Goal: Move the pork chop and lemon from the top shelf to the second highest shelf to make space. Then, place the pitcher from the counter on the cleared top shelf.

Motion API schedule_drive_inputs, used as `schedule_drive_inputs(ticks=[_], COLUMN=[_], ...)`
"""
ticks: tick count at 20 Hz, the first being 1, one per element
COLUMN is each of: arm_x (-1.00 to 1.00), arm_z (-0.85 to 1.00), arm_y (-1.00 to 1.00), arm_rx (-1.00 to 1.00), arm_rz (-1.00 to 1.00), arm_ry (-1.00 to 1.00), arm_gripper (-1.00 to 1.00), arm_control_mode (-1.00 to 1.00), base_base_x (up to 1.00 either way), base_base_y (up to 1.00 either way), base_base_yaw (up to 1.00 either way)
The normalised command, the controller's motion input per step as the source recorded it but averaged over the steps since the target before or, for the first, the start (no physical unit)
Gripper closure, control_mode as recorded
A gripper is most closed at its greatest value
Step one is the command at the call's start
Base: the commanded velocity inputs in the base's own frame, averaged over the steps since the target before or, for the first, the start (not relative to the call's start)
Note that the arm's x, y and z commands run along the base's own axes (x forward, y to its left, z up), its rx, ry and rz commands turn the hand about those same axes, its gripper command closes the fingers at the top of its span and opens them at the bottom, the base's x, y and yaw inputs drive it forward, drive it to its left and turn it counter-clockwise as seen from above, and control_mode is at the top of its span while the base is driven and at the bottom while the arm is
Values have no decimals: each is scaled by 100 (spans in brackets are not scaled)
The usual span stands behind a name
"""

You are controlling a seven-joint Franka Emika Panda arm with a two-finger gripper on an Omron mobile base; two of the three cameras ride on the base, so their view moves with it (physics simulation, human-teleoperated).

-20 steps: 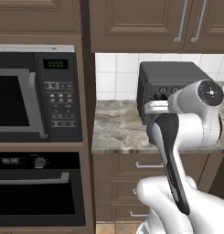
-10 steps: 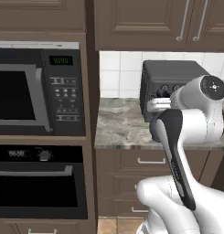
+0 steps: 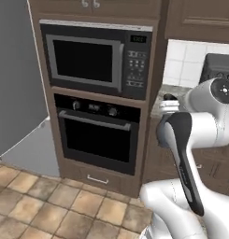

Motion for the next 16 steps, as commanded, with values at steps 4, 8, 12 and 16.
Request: schedule_drive_inputs(ticks=[4,8,12,16], arm_x=[0,0,0,0], arm_z=[0,0,0,0], arm_y=[0,0,0,0], arm_rx=[0,0,0,0], arm_rz=[0,0,0,0], arm_ry=[0,0,0,0], arm_gripper=[100,100,100,100], arm_control_mode=[100,100,100,100], base_base_x=[-49,-61,-52,-32], base_base_y=[100,100,100,100], base_base_yaw=[72,77,81,78])
